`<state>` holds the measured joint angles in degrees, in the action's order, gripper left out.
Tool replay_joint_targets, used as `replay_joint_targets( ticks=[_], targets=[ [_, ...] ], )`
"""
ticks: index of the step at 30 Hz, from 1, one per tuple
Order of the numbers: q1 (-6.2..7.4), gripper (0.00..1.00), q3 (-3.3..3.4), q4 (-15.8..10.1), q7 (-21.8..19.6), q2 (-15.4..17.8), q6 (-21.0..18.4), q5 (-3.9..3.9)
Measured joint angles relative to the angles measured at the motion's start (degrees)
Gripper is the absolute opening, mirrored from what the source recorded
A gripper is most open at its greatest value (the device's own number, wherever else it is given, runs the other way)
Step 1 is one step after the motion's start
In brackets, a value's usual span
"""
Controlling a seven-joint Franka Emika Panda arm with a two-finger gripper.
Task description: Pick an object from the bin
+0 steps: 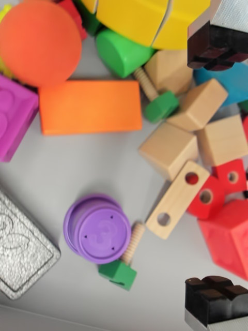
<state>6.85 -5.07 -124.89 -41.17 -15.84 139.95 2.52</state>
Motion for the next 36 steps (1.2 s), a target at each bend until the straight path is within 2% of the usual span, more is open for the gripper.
replay_joint_targets(
  ticks=[8,23,28,36],
  targets=[
    [1.49,1.00,-0.67,-0.6,1.0,-2.5,3.2,0.58],
    [4.58,1.00,-1.65,-0.7,2.6,-8.3,9.1,2.41],
    [5.07,1.00,-1.48,-0.3,2.6,-10.8,11.4,2.80],
    [5.19,1.00,-1.21,0.6,2.6,-11.7,13.3,2.98]
  ],
)
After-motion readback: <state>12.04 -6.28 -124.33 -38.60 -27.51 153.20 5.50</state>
